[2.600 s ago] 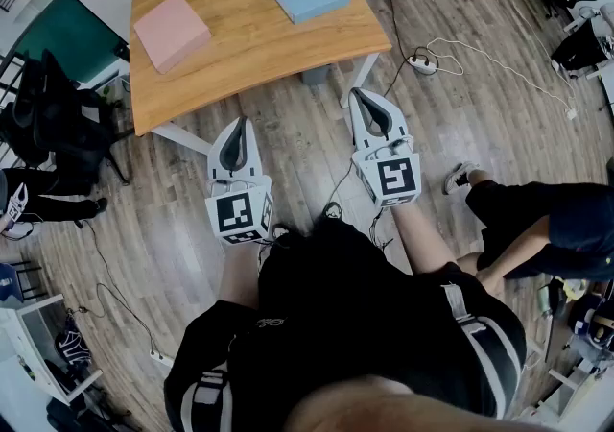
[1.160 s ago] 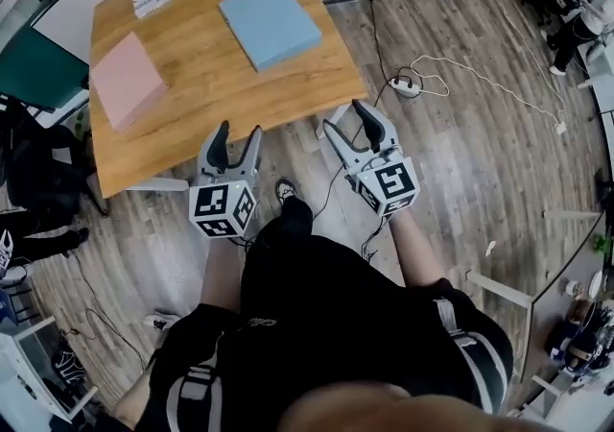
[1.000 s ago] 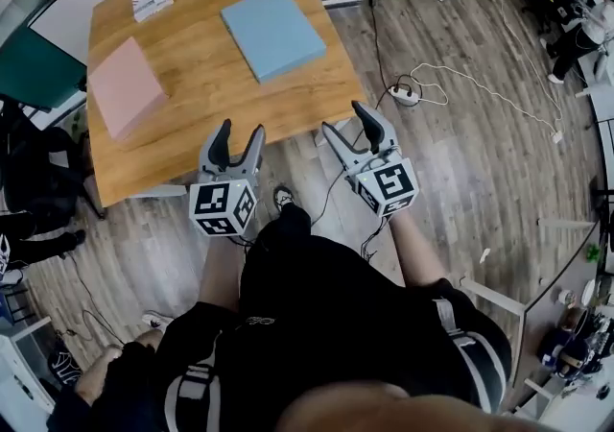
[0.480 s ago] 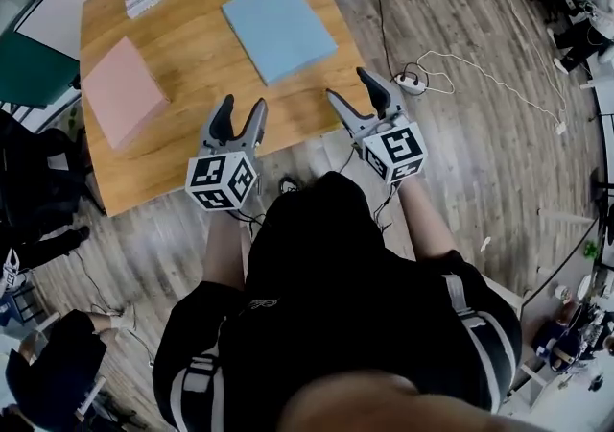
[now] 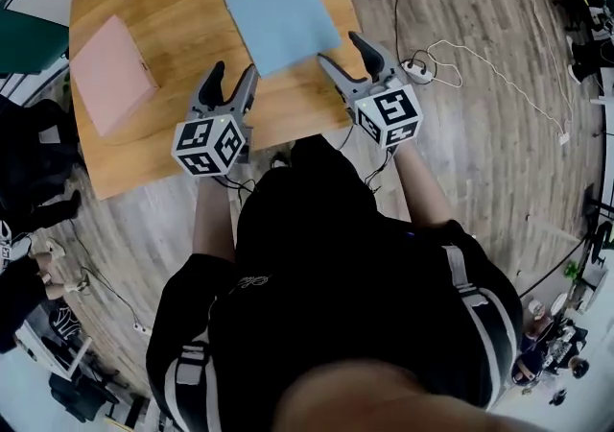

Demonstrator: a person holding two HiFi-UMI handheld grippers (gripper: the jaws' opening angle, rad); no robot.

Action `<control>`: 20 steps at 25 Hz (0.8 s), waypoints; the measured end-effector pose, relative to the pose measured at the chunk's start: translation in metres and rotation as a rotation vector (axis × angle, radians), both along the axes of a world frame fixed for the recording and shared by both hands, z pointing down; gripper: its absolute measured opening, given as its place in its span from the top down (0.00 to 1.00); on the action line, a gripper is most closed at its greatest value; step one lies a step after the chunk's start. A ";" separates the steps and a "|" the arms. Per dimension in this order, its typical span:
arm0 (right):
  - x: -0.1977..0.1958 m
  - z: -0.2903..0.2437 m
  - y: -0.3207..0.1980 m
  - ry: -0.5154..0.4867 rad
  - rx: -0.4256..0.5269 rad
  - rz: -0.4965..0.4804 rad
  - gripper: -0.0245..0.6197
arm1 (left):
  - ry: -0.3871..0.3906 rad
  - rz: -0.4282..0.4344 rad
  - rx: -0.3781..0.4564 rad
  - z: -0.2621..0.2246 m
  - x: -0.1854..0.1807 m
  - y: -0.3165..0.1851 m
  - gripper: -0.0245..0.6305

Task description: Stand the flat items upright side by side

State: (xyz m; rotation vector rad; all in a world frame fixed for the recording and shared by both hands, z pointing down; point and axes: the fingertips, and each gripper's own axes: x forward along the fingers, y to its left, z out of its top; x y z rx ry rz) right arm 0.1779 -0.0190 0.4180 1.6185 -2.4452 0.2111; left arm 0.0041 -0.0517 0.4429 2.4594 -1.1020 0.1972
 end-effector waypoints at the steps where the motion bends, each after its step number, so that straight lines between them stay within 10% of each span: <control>1: 0.003 0.005 -0.009 -0.002 -0.015 -0.022 0.51 | -0.010 -0.011 -0.018 0.006 0.003 -0.006 0.56; 20: 0.043 0.151 -0.145 -0.053 -0.381 -0.167 0.48 | -0.078 -0.096 -0.325 0.142 0.035 -0.114 0.46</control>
